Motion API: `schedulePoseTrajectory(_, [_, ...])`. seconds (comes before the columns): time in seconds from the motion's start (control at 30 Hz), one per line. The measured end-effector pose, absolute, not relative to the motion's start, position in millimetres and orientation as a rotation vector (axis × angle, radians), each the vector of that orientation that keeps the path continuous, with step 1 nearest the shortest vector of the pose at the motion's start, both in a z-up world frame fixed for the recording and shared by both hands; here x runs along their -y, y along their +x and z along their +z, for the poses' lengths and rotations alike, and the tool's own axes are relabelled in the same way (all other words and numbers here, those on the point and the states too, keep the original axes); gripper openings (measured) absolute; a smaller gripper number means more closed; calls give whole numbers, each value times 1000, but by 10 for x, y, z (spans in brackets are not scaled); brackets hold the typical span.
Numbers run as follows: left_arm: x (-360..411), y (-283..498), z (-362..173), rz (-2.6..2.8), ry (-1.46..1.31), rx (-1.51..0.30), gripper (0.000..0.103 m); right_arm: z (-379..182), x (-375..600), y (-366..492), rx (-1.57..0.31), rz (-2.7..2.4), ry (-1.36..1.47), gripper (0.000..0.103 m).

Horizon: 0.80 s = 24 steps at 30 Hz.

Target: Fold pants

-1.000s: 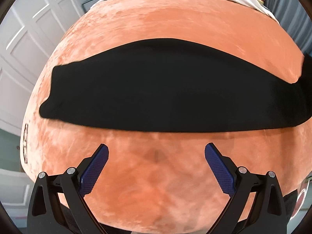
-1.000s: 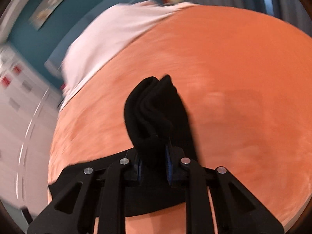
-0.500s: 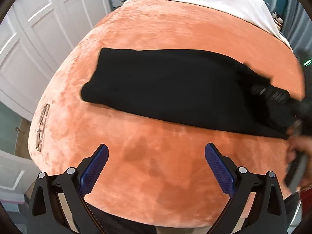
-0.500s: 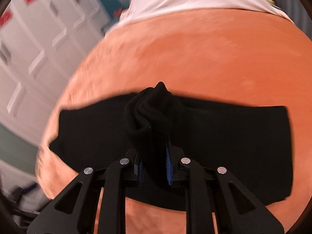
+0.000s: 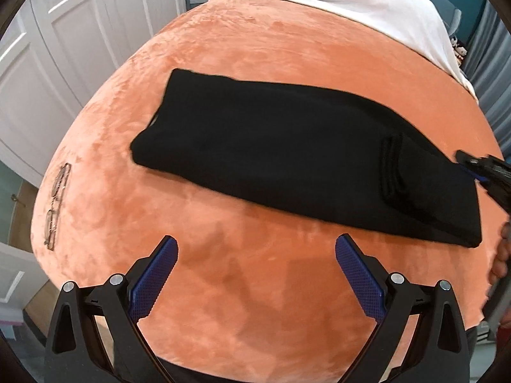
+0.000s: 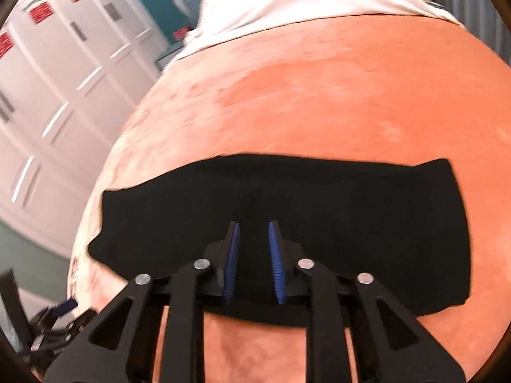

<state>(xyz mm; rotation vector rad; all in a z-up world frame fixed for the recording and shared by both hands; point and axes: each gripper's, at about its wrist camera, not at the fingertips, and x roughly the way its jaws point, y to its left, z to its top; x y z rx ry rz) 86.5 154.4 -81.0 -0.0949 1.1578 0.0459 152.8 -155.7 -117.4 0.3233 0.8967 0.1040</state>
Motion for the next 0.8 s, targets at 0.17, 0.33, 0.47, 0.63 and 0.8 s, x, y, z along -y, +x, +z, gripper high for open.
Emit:
schedulePoseTrajectory(0.17, [-1443, 944, -797, 32, -62, -1161, 98, -1850, 1180, 1834, -1049, 120, 309, 17])
schedulePoseTrajectory(0.33, [-1498, 1036, -825, 24, -73, -1161, 98, -1802, 707, 1813, -1018, 149, 94, 17])
schedulePoseTrajectory(0.47, [-1577, 1122, -904, 38, -92, -1178, 98, -1772, 851, 2001, -1009, 78, 197, 17])
schedulePoseTrajectory(0.63, [-1642, 1148, -924, 48, -93, -1179, 98, -1905, 599, 2110, -1059, 76, 62, 18])
schedulePoseTrajectory(0.8, [-1696, 1135, -970, 62, -73, -1186, 98, -1618, 665, 1826, -984, 121, 138, 29])
